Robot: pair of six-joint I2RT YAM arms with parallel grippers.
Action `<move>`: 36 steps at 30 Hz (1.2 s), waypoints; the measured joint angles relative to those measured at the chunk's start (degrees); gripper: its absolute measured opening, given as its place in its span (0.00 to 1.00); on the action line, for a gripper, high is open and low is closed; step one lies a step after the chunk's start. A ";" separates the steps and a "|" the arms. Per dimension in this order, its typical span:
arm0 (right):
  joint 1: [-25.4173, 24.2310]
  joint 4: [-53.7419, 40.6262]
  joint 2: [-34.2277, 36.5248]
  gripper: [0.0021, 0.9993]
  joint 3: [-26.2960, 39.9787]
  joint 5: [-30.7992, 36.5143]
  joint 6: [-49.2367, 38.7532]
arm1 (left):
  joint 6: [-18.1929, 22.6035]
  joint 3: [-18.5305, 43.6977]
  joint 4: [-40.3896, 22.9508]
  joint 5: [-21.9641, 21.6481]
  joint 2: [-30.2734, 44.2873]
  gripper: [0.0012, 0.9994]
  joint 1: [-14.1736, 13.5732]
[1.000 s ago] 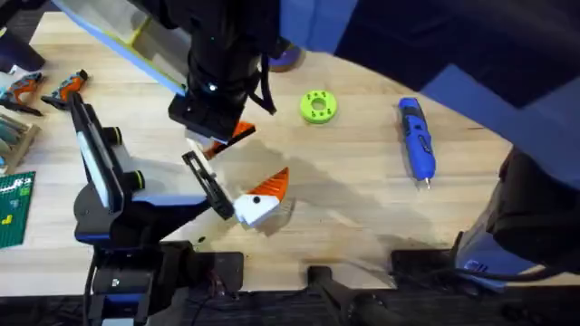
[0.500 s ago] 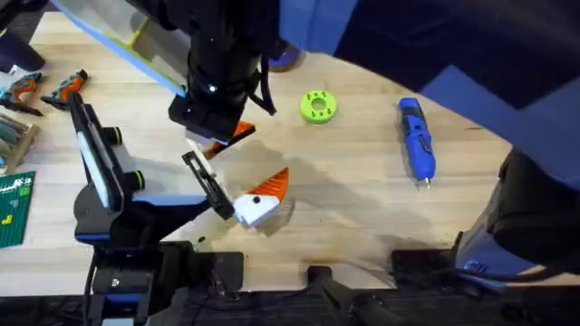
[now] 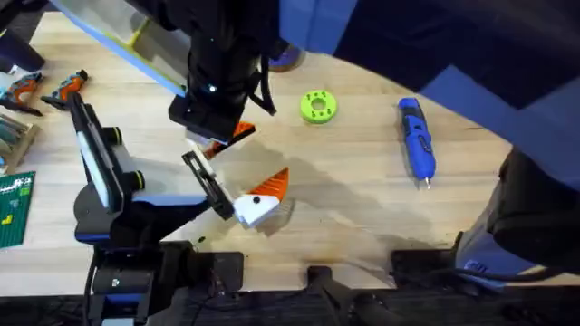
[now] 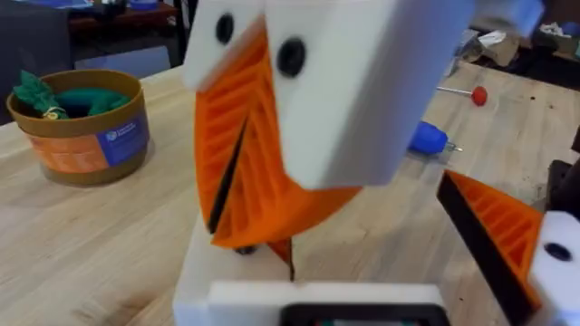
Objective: Pick up the gripper from the table and insert it into the empty holder that is missing its gripper. Then pick up a screw, insert it into the mounting hole, and use the screwdriver to tighten it. Finally, clean up the table by picking up the vegetable and placing it into the bucket.
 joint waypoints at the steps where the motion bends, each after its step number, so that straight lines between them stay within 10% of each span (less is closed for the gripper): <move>1: 0.00 0.00 -0.01 0.00 0.00 0.00 0.00 | 0.00 0.00 0.00 0.00 0.00 0.99 0.00; 36: 0.70 -0.20 0.00 0.00 0.00 0.44 0.00 | 0.00 0.00 0.01 0.00 0.00 0.99 0.00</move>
